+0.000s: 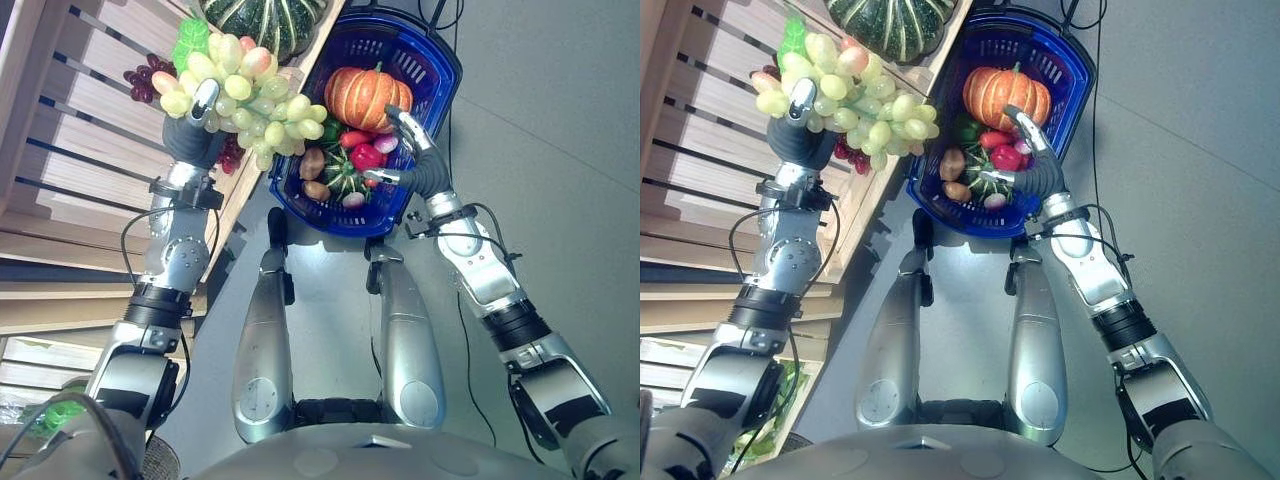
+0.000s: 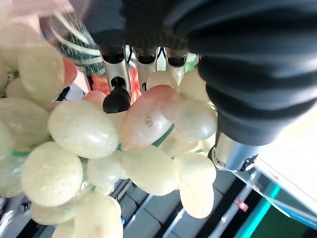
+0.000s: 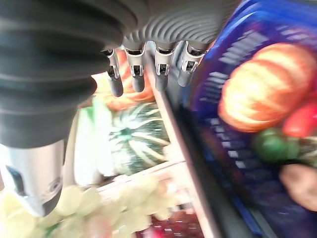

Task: Pick up fruits and vegetables into the basket

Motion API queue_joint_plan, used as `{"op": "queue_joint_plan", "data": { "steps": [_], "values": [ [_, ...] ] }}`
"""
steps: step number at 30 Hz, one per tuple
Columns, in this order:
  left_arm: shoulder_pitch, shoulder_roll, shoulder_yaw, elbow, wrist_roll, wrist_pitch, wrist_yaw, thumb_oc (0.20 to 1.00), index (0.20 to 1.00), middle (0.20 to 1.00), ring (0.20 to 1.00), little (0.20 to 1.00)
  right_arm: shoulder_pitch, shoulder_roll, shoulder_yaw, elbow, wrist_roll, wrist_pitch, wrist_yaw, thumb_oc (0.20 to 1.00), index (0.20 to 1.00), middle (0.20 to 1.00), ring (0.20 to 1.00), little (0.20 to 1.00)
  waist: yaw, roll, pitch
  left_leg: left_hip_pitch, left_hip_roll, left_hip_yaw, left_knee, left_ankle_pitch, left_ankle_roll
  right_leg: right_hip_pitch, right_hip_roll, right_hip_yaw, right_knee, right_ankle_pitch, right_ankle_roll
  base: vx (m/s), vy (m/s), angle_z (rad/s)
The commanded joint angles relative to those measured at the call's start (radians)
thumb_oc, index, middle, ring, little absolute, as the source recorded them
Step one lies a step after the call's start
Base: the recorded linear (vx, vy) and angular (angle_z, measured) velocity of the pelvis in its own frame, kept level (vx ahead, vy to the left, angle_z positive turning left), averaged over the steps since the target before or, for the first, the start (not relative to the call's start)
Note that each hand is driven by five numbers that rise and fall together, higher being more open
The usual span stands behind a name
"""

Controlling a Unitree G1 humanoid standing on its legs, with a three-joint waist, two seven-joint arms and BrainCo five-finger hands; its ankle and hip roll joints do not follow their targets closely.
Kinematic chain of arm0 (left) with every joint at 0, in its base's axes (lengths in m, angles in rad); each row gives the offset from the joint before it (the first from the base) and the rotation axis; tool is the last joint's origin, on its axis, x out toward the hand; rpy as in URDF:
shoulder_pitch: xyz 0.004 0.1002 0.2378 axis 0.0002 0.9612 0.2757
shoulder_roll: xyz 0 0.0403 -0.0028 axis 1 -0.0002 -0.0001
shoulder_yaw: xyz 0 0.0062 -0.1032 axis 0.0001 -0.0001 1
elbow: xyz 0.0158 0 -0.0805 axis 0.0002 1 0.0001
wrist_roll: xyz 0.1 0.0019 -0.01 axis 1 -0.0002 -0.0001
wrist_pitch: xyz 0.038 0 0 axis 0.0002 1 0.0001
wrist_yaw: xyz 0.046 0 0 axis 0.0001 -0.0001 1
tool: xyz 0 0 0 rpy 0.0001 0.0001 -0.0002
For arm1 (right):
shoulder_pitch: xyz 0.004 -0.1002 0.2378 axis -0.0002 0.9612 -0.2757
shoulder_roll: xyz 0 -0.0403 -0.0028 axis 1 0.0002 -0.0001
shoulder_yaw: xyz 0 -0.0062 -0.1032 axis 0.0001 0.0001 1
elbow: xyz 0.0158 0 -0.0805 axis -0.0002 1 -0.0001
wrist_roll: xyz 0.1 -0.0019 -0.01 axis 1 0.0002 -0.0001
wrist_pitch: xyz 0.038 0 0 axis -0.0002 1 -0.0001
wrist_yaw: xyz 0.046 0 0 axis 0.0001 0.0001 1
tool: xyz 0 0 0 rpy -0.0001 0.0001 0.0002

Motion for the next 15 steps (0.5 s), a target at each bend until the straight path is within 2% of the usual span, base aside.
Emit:
{"op": "queue_joint_plan", "data": {
  "steps": [1,15],
  "values": [
    [-0.038,-0.007,-0.005,-0.127,0.034,-0.054,-0.013,0.200,0.200,0.200,0.200,0.200,-0.027,-0.007,0.021,-0.129,0.017,-0.027,0.039,1.000,1.000,1.000,1.000,1.000,-0.012,0.018,-0.024,-0.012,-0.079,0.053,0.057,-0.092,0.062,0.095,0.054,-0.056,-0.047,-0.067,-0.019,-0.01,-0.005,-0.06],
    [-0.094,-0.001,-0.078,-0.225,0.031,-0.011,-0.035,0.200,0.200,0.200,0.200,0.200,-0.131,0.004,0.103,-0.216,0.116,0.019,0.090,1.000,1.000,1.000,1.000,1.000,-0.003,0.020,-0.024,0.005,-0.079,0.059,0.051,-0.093,0.061,0.111,0.051,-0.059,-0.057,-0.066,-0.023,0.00,0.000,0.00]
  ]
}}
